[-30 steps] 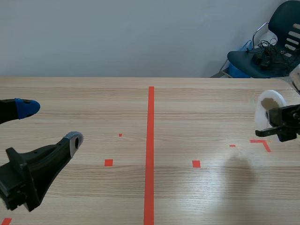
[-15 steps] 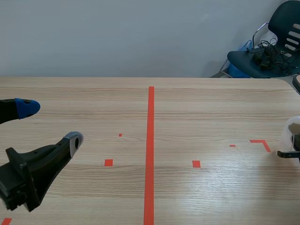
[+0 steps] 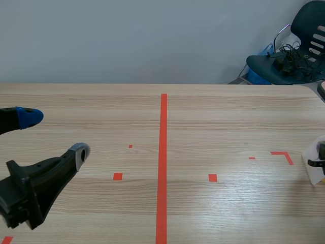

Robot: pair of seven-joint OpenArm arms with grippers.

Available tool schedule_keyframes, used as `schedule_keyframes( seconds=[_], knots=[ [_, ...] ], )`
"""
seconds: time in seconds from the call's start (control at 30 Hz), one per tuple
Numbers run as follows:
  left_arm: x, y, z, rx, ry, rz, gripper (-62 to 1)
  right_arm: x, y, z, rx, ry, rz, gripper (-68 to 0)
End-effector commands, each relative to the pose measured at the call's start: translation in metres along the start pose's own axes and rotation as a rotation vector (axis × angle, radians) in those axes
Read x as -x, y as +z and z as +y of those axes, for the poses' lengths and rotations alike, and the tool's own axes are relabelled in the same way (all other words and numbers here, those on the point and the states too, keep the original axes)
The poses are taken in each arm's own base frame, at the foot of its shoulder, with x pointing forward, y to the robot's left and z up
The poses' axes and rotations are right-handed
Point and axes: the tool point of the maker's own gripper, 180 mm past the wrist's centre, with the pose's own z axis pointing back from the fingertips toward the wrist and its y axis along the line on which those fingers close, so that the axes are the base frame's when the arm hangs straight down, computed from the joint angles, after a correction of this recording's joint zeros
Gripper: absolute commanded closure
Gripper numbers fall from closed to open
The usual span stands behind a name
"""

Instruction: Do the leaf sorting experiment

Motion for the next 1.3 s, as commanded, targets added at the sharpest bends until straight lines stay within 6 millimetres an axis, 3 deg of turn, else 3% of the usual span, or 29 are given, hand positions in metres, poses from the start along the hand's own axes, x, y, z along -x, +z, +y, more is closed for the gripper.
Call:
schedule_keyframes(
  seconds=[0.0, 0.13, 0.27, 0.37, 0.47, 0.67, 0.9, 1.07, 1.27],
  knots=[
    [-0.007, -0.002, -0.002, 0.004, 0.007, -0.030, -62.3, -0.034, 0.003, -0.016, -0.010, 0.063, -0.063, -36.4],
    [-0.007, -0.002, -0.002, 0.004, 0.007, -0.030, -62.3, -0.065, 0.011, -0.022, -0.077, 0.040, -0.077, -49.1],
    [-0.007, -0.002, -0.002, 0.004, 0.008, -0.030, -62.3, -0.112, 0.025, -0.029, -0.098, 0.035, -0.135, -59.0],
    [-0.007, -0.002, -0.002, 0.004, 0.008, -0.030, -62.3, -0.150, 0.036, -0.018, -0.140, 0.090, -0.173, -64.1],
    [-0.008, -0.002, -0.002, 0.004, 0.008, -0.031, -62.3, -0.170, 0.046, 0.000, -0.164, 0.199, -0.144, -65.5],
    [-0.007, -0.002, -0.002, 0.004, 0.008, -0.030, -62.3, -0.178, 0.066, 0.068, -0.309, 0.306, -0.169, -65.5],
    [-0.008, -0.002, -0.002, 0.004, 0.008, -0.031, -62.3, -0.171, 0.114, 0.141, -0.480, 0.383, -0.219, -65.5],
    [-0.008, -0.002, -0.002, 0.004, 0.008, -0.031, -62.3, -0.151, 0.135, 0.167, -0.570, 0.238, -0.196, -65.5],
    [-0.007, -0.002, -0.002, 0.004, 0.007, -0.030, -62.3, -0.146, 0.137, 0.173, -0.577, 0.135, -0.194, -65.5]
  ],
)
